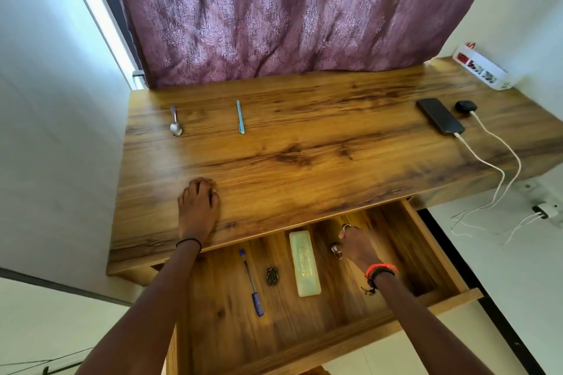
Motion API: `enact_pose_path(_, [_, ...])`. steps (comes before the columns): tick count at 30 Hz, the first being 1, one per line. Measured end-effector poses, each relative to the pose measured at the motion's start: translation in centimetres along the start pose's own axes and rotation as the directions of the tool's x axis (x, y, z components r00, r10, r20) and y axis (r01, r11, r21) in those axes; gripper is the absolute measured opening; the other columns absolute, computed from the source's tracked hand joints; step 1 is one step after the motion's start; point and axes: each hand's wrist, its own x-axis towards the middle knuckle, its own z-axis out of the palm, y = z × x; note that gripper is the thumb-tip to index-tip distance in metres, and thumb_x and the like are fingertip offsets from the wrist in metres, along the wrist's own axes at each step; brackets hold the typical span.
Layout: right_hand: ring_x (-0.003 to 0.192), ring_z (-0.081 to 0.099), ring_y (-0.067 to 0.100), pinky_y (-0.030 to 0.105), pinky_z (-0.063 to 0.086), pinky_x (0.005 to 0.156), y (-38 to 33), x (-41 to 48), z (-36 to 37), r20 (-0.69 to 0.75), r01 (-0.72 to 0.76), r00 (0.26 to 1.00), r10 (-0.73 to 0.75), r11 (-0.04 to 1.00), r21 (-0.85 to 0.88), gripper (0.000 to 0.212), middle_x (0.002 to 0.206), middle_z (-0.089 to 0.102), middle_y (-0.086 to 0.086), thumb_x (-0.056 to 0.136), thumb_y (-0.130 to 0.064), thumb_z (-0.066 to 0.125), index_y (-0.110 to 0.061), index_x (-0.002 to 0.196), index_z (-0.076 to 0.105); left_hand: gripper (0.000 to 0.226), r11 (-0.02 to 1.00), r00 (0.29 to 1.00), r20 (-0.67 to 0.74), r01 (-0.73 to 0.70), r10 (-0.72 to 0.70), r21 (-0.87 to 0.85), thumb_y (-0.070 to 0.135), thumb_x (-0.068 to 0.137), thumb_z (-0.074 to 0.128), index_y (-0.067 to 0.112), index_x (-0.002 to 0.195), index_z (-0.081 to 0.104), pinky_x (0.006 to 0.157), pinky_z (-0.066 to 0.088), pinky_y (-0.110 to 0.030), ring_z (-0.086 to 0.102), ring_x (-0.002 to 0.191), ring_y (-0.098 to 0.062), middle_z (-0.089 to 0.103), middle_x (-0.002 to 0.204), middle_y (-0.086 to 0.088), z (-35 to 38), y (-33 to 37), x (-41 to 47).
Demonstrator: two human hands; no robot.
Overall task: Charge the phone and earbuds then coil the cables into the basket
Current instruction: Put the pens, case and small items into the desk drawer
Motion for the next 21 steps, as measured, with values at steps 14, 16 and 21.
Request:
enact_pose_path(14, [0.060, 0.059, 0.018, 0.024, 0.047, 0.056, -15.5, 3.6, -11.7, 0.257, 0.237, 0.916, -0.307, 0.933, 0.272, 0.014, 0.070, 0.066, 0.008, 0.087, -0.013, 0.063, 0.001, 0.087, 0.065, 0.027, 0.998, 0.998, -0.021, 0.064, -0.064, -0.026, 0.026, 0.092, 0.045, 0.013, 0.115, 0.050, 0.101, 0.036, -0.041, 0.048, 0.111, -0.025, 0.051, 0.121, -0.006, 0.7, 0.2, 5.0])
enact_pose_path(16, [0.066, 0.061, 0.017, 0.021, 0.047, 0.056, -18.6, 5.6, -11.7, 0.165, 0.289, 0.923, -0.347, 0.910, 0.298, 0.012, 0.075, 0.067, 0.008, 0.088, -0.010, 0.060, 0.001, 0.088, 0.066, 0.026, 0.997, 0.998, 0.001, 0.060, -0.060, -0.040, 0.027, 0.092, 0.045, 0.013, 0.113, 0.050, 0.100, 0.035, -0.040, 0.048, 0.109, -0.024, 0.051, 0.119, -0.006, 1.2, 0.4, 5.8])
enact_pose_path(21, [0.089, 0.065, 0.024, 0.026, 0.049, 0.068, -25.1, 11.4, -10.5, -0.037, 0.356, 0.934, -0.357, 0.909, 0.219, 0.013, 0.098, 0.071, 0.014, 0.082, -0.008, 0.058, 0.001, 0.086, 0.066, 0.026, 0.999, 0.999, -0.017, 0.046, -0.046, 0.016, 0.032, 0.092, 0.041, 0.016, 0.112, 0.047, 0.102, 0.034, -0.042, 0.047, 0.109, -0.025, 0.049, 0.120, -0.004, 2.1, 0.3, 6.3])
